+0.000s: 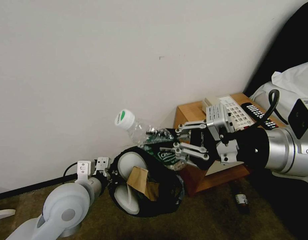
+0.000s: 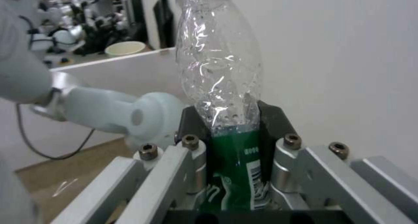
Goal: Pick up the trash bin, then pick up the garbage from the floor and place it into the trash bin.
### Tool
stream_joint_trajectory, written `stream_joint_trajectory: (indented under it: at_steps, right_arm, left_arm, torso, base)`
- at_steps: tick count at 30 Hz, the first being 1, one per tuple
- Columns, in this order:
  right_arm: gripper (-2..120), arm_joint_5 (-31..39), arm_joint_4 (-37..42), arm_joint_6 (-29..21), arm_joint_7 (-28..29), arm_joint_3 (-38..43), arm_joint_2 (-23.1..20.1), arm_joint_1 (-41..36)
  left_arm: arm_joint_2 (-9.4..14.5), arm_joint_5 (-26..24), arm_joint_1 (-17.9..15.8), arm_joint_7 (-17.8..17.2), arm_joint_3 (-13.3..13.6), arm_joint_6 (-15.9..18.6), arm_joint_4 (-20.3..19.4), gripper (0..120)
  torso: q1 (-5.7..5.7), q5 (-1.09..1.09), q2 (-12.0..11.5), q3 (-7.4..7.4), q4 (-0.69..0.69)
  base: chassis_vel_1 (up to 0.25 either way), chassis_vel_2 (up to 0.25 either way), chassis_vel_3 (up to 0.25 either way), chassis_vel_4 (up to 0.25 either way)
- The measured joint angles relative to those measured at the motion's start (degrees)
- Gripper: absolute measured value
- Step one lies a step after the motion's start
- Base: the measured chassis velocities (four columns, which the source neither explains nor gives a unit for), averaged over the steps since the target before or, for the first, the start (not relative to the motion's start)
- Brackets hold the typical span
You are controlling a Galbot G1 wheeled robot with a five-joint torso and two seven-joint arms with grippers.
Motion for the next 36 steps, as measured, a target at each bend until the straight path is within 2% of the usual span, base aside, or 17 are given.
stream_joint_trajectory:
  at_steps: [6, 24, 36]
  right_arm:
    - [16, 0.29, 0.00, 0.32, -1.51, 0.53, -2.08, -1.16]
    - [16, -2.34, -0.10, 0.42, -3.44, 1.01, -4.71, -5.45]
    - [16, -6.62, -2.69, 0.41, -4.18, 0.70, -4.12, -8.94]
  left_arm:
    - [-0.50, 0.70, -0.09, 0.72, 0.44, -0.02, 0.18, 0]
    - [-0.75, 3.26, 0.14, 3.63, 1.86, -0.02, 0.24, 0]
    - [-0.53, 2.20, 0.60, 4.01, 1.37, -0.02, -0.41, 0]
  torso:
    - [0.00, 0.00, 0.00, 0.01, 0.00]
    - [0.00, 0.00, 0.00, 0.01, 0.00]
    - [0.00, 0.00, 0.00, 0.00, 0.00]
  base:
    - [0.000, 0.000, 0.000, 0.000]
    - [0.000, 0.000, 0.000, 0.000]
    - [0.000, 0.000, 0.000, 0.000]
